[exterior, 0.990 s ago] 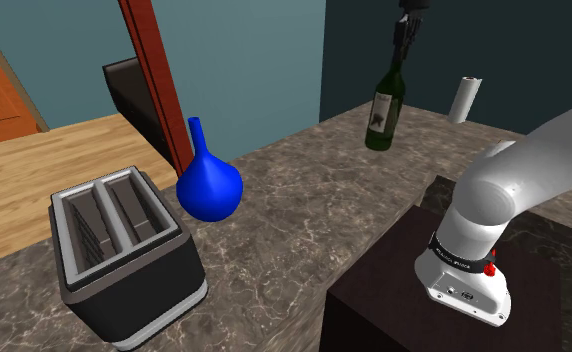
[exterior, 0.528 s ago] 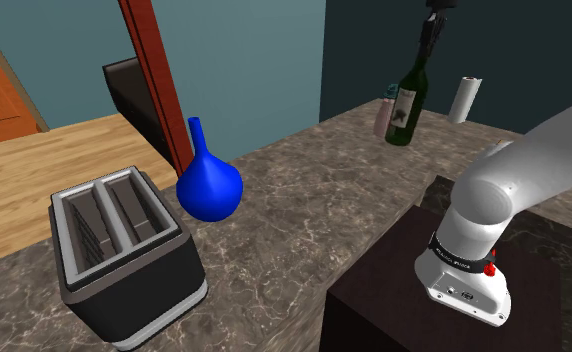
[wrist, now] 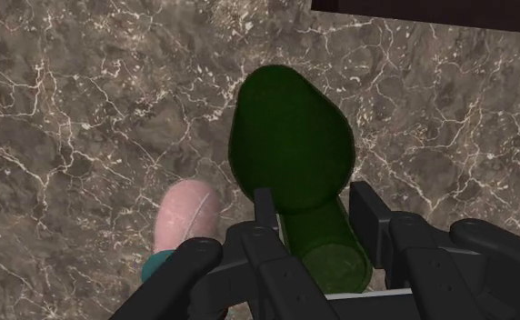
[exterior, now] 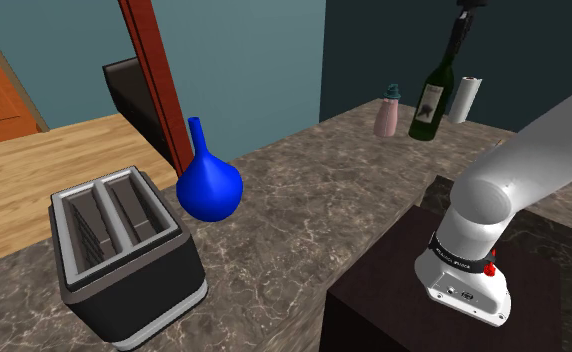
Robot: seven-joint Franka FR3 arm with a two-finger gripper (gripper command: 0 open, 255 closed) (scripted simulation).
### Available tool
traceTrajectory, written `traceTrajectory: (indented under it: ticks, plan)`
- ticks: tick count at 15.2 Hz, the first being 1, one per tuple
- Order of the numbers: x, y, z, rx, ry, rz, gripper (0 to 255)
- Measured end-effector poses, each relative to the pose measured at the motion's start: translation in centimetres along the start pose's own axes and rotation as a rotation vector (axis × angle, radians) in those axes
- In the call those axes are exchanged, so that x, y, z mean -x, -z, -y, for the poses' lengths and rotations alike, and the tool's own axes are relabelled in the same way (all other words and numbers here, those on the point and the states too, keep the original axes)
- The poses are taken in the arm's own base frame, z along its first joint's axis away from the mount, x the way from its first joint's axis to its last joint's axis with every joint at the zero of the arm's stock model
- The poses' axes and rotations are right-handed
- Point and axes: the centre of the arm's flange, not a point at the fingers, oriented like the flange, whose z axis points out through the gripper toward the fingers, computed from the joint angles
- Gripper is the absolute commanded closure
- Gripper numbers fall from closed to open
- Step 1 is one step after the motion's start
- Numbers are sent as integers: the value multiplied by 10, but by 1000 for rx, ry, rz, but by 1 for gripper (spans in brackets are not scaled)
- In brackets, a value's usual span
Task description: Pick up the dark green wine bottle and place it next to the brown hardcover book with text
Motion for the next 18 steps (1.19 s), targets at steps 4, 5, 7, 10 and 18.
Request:
traceTrajectory:
  ticks: [4,5,7,10,18]
  plan:
    - [25,1,-44,-1,0,0,255]
    - [33,0,-54,-2,0,-1,255]
    - [45,2,-77,-2,-1,0,255]
    - [67,2,-113,-3,-5,1,255]
    - [77,-29,-132,0,1,0,255]
